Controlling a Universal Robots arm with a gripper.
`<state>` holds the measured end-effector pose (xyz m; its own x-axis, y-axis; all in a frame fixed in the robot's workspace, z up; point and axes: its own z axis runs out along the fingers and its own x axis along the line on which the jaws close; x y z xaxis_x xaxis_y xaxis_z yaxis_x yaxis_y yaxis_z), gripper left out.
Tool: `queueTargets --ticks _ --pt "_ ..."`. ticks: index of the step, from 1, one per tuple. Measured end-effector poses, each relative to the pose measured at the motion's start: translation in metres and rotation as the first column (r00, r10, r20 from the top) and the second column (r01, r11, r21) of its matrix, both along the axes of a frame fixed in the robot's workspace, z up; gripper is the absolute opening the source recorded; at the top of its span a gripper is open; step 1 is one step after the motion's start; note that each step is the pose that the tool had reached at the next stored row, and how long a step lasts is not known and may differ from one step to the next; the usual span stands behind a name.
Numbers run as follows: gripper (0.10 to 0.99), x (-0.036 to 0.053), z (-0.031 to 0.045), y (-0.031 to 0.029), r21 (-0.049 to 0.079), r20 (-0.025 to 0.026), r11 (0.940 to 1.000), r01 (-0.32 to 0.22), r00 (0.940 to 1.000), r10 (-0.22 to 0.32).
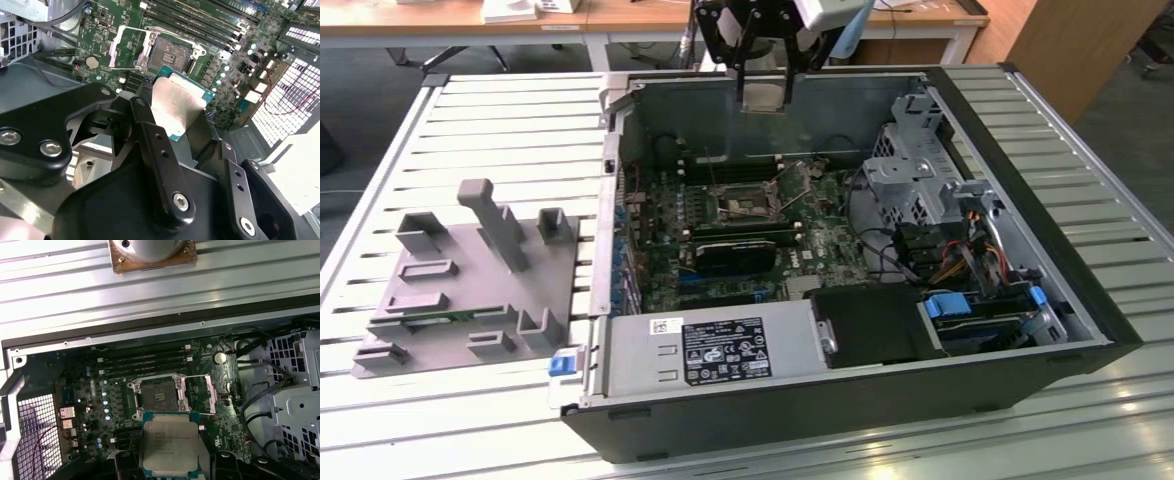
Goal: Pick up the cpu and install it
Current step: 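Place the cpu into insertion slot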
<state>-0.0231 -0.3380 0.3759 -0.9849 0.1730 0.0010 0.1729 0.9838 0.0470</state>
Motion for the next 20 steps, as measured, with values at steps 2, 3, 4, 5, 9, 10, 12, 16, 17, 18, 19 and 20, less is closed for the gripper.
queueTargets --ticks 2,3,4,5,9,10,12,16,17,18,19,20 --pt "0.529 0.0 0.0 0.0 0.0 0.0 1.0 0.005 1.0 -0.005" --pt "0.529 0.0 0.0 0.0 0.0 0.0 1.0 0.007 1.0 -0.007" --pt "0.529 0.0 0.0 0.0 0.0 0.0 1.0 0.009 1.0 -0.009" --pt "0.529 0.0 0.0 0.0 0.0 0.0 0.9999 0.011 0.9999 -0.011" --pt "0.529 0.0 0.0 0.0 0.0 0.0 0.9998 0.02 0.9998 -0.02" --pt "0.529 0.0 0.0 0.0 0.0 0.0 0.9998 0.022 0.9998 -0.022" --pt "0.529 0.0 0.0 0.0 0.0 0.0 0.9997 0.026 0.9997 -0.026" --pt "0.529 0.0 0.0 0.0 0.0 0.0 0.9994 0.034 0.9994 -0.034" --pt "0.529 0.0 0.0 0.0 0.0 0.0 0.9993 0.036 0.9993 -0.036" --pt "0.529 0.0 0.0 0.0 0.0 0.0 0.9993 0.038 0.9993 -0.038" --pt "0.529 0.0 0.0 0.0 0.0 0.0 0.9992 0.04 0.9992 -0.04" --pt "0.529 0.0 0.0 0.0 0.0 0.0 0.9991 0.042 0.9991 -0.042"
